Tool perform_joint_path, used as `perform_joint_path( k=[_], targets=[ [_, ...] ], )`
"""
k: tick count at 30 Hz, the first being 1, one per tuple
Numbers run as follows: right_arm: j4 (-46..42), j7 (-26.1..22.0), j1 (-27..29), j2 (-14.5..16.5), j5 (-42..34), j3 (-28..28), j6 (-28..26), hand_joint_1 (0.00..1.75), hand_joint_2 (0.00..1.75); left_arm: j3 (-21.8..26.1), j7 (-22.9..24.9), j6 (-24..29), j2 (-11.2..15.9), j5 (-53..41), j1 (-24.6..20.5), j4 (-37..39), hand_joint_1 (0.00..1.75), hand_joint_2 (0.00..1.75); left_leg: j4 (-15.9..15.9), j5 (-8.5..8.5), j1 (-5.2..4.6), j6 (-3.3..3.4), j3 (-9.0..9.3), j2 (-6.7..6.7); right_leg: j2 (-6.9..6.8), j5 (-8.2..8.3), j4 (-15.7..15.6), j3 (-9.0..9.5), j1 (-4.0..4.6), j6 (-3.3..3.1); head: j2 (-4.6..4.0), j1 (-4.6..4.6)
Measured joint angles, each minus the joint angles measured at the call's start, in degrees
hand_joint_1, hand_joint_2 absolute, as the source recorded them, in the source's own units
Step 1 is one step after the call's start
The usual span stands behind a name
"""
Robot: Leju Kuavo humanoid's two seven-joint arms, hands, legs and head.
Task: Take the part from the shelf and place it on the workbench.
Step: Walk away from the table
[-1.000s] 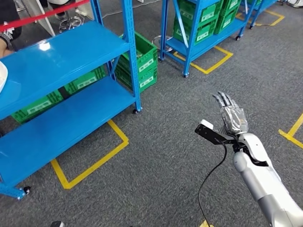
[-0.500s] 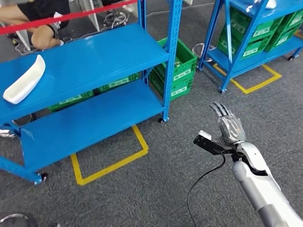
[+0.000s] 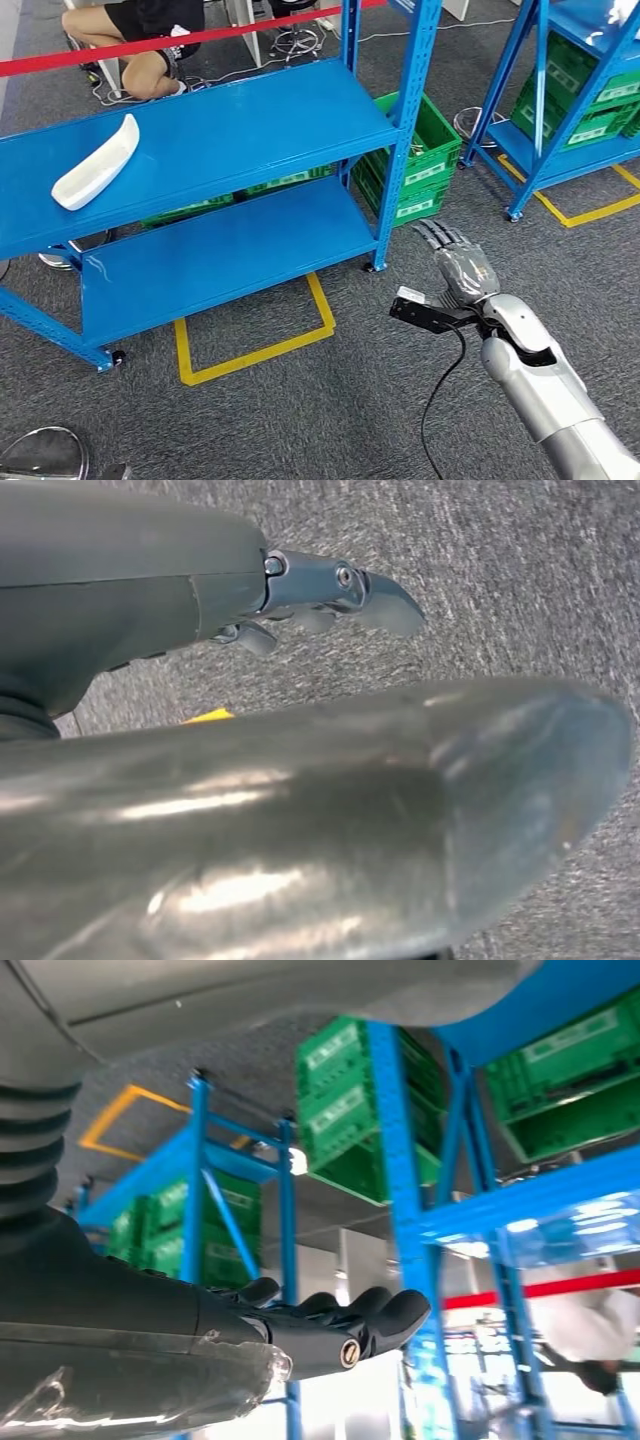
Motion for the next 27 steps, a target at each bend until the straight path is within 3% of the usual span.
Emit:
perform_joint_path(
  k=[2,3,5,7,8,9,10,11,13,14,15,17,22,25,27],
  targets=[
    [-0.3,0.1,-0.6,0.0,0.1,0.4,0.4,0.00,0.00,0.0,0.1,0.0,0.0,0.0,0.0,0.0,0.00,0.00,-0.6,-0.20,0.06,0.43,0.10,-1.04,-1.29,-0.52,0.0,0.21,0.38,0.41,0.01,0.13],
    [-0.5,0.1,-0.9,0.0,0.2,0.7,0.5,0.00,0.00,0.0,0.2,0.0,0.0,0.0,0.0,0.0,0.00,0.00,-0.8,-0.10,0.22,0.62,0.13,-1.84,-0.99,-1.00,0.2,0.24,0.32,0.67,0.01,0.30],
    [-0.8,0.1,-1.3,0.0,0.3,1.3,0.8,0.00,0.00,0.0,0.5,0.2,-0.1,0.0,-0.1,0.0,0.00,0.00,-0.9,0.02,0.62,1.03,0.26,-3.35,1.78,-3.23,3.7,-1.08,-0.01,1.19,0.00,0.41],
    [-0.9,0.2,-1.3,-0.1,0.3,1.7,0.9,0.00,0.00,0.0,0.8,0.5,-0.1,0.0,-0.3,0.0,0.00,0.00,-0.9,-0.01,0.82,1.29,0.29,-5.05,4.52,-6.66,11.3,-4.71,-0.22,1.51,0.00,0.62],
    [-0.9,0.3,-1.1,-0.1,0.3,1.9,1.0,0.00,0.00,0.0,0.9,0.6,-0.1,0.0,-0.2,0.0,0.00,0.00,-0.9,-0.05,0.86,1.35,0.34,-5.94,4.92,-7.71,14.8,-6.61,-0.22,1.58,0.00,0.69],
    [-0.9,0.3,-1.0,-0.1,0.3,2.1,1.0,0.00,0.00,0.0,1.0,0.7,-0.1,0.0,-0.2,0.0,0.00,0.00,-0.9,-0.10,0.88,1.38,0.43,-6.81,5.03,-7.68,16.5,-7.83,-0.24,1.64,0.00,0.69],
    [-0.9,0.3,-0.9,-0.1,0.3,2.3,1.0,0.00,0.00,0.0,1.0,0.7,-0.1,0.0,-0.1,0.0,0.00,0.00,-0.8,-0.16,0.91,1.35,0.59,-7.67,5.13,-6.37,15.9,-7.99,-0.29,1.66,0.00,0.68],
    [-0.9,0.3,-0.9,-0.1,0.3,2.5,1.0,0.00,0.00,0.0,1.1,0.7,-0.2,0.0,-0.1,0.0,0.00,0.00,-0.8,-0.26,0.97,1.26,0.83,-8.51,5.41,-4.07,13.1,-7.05,-0.37,1.67,0.00,0.68],
    [-0.9,0.4,-1.0,-0.1,0.5,2.8,1.0,0.00,0.00,0.0,1.3,0.7,-0.1,0.0,-0.1,0.0,0.00,0.00,-0.7,-0.54,1.12,0.82,1.25,-10.08,7.42,0.17,5.4,-3.87,-0.75,1.72,0.00,0.66],
    [-0.9,0.5,-1.0,-0.1,0.6,2.9,1.0,0.00,0.00,0.0,1.5,0.6,-0.1,0.0,-0.2,0.0,0.00,0.00,-0.6,-0.61,1.21,0.52,1.24,-10.76,8.51,1.00,2.5,-2.47,-0.91,1.66,0.00,0.64],
    [-0.8,0.6,-1.0,-0.2,0.7,3.0,1.0,0.00,0.00,0.0,1.8,0.6,-0.1,0.1,-0.2,0.0,0.00,0.00,-0.6,-0.58,1.32,0.20,1.10,-11.32,9.30,1.05,1.1,-1.72,-0.98,1.52,0.00,0.57],
    [-0.8,1.0,-1.1,-0.2,0.8,3.2,0.7,0.00,0.00,0.0,2.4,0.7,-0.1,0.1,0.0,0.0,0.00,0.00,-0.7,-0.37,1.57,-0.37,0.78,-12.12,9.30,0.69,0.3,-1.24,-0.88,0.98,0.00,0.49],
    [-0.4,2.0,0.3,0.0,-0.8,3.0,-1.6,0.00,0.00,0.0,2.9,1.7,-0.3,0.6,0.3,0.0,0.00,0.00,-1.5,0.19,1.65,0.91,0.86,-12.21,8.99,1.07,-0.1,-1.40,-0.73,0.55,0.00,0.42],
    [-0.1,1.8,1.6,0.1,-1.7,2.8,-2.1,0.00,0.00,0.0,2.9,1.7,-0.3,0.6,0.3,0.0,0.00,0.00,-1.8,0.31,1.69,0.76,0.96,-11.88,9.15,1.20,0.0,-1.53,-0.54,0.06,0.00,0.42],
    [0.1,1.5,2.9,0.2,-4.1,1.9,-1.9,0.00,0.00,0.0,2.9,1.7,-0.3,0.7,0.2,0.0,0.00,0.00,-1.9,0.35,1.81,0.14,1.01,-11.69,9.25,1.24,0.0,-1.58,-0.40,-0.13,0.00,0.44]
  ],
)
